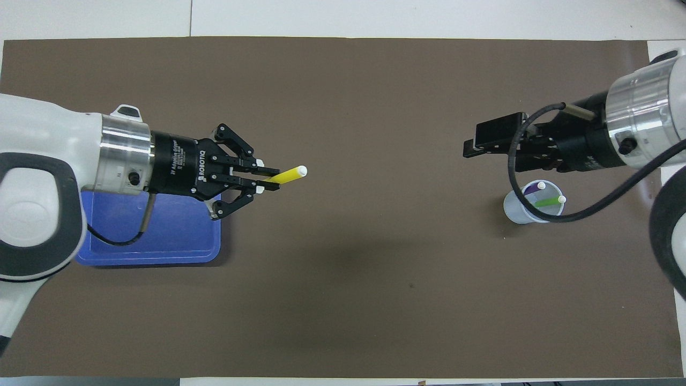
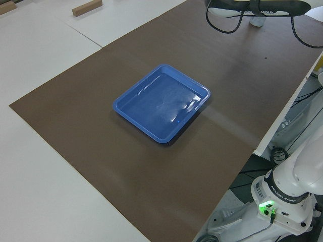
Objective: Transfer and insert pens with both arms
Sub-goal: 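Lift the yellow pen with the left gripper while the right gripper approaches, then grasp the yellow pen tip with the right gripper from the left gripper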
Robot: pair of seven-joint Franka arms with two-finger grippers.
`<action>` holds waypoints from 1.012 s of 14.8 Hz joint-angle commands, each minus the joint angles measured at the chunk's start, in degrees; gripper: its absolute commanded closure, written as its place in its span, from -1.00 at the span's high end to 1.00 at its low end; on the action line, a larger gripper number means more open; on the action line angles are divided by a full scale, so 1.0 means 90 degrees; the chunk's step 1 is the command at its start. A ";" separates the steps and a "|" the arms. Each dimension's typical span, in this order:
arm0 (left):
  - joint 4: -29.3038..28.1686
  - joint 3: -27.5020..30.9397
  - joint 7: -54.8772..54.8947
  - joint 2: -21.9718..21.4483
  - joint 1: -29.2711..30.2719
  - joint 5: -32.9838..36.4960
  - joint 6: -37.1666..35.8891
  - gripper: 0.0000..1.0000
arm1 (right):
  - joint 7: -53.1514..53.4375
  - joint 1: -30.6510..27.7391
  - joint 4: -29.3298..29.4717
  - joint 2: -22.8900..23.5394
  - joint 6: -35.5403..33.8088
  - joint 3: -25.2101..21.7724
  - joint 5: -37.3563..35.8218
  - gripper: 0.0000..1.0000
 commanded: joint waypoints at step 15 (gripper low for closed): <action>-0.1174 0.0054 0.0471 -0.0832 -0.1218 -0.1311 0.1517 -1.00 | 0.0334 0.0138 -0.0954 -0.0014 0.1543 0.1160 0.0206 1.00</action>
